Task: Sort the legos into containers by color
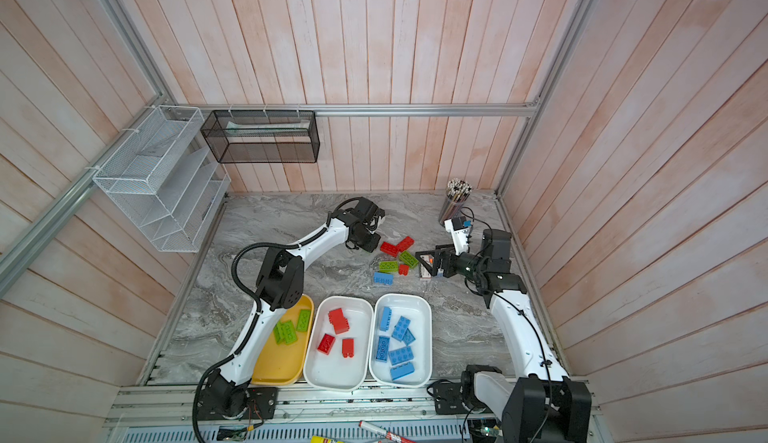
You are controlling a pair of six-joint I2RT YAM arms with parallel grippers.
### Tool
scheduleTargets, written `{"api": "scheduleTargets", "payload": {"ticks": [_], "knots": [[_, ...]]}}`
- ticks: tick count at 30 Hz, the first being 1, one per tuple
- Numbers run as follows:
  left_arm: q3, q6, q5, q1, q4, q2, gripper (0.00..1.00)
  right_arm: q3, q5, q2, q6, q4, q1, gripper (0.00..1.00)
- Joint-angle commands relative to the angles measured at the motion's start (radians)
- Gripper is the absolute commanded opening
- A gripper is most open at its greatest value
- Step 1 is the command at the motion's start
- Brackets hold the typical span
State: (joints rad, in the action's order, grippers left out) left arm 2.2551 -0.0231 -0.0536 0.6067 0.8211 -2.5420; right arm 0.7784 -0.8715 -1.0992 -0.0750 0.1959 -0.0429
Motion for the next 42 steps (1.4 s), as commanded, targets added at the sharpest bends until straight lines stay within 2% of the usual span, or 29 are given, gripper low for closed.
{"api": "scheduleTargets", "payload": {"ticks": [1,5,9,18,24,28,33,37,42], "knots": [[-0.027,0.015,0.017,0.011,0.069,0.079,0.25,-0.015,0.009,-0.001,0.015,0.015,-0.006,0.98],[-0.167,0.044,0.014,0.023,0.06,0.269,0.25,-0.014,0.003,-0.004,0.005,-0.002,-0.006,0.98],[-0.378,0.094,0.025,0.035,0.059,0.496,0.26,-0.01,-0.009,-0.011,-0.003,-0.016,-0.006,0.98],[-0.889,0.405,0.097,0.044,0.196,0.988,0.27,-0.001,-0.035,-0.026,-0.01,-0.033,-0.004,0.98],[-1.16,0.613,0.115,0.001,0.252,1.229,0.27,-0.001,-0.05,-0.036,-0.005,-0.035,0.001,0.98],[-1.267,0.697,0.133,-0.019,0.236,1.294,0.28,0.005,-0.054,-0.038,0.0,-0.03,0.003,0.98],[-1.404,0.728,0.151,-0.078,0.115,1.268,0.28,0.007,-0.053,-0.029,0.004,-0.02,0.006,0.98],[-1.428,0.75,0.191,-0.105,0.035,1.228,0.31,0.004,-0.041,-0.013,0.007,-0.01,0.005,0.98],[-1.446,0.776,0.179,-0.125,-0.038,1.187,0.35,0.012,-0.04,-0.008,0.01,0.004,0.005,0.98]]}}
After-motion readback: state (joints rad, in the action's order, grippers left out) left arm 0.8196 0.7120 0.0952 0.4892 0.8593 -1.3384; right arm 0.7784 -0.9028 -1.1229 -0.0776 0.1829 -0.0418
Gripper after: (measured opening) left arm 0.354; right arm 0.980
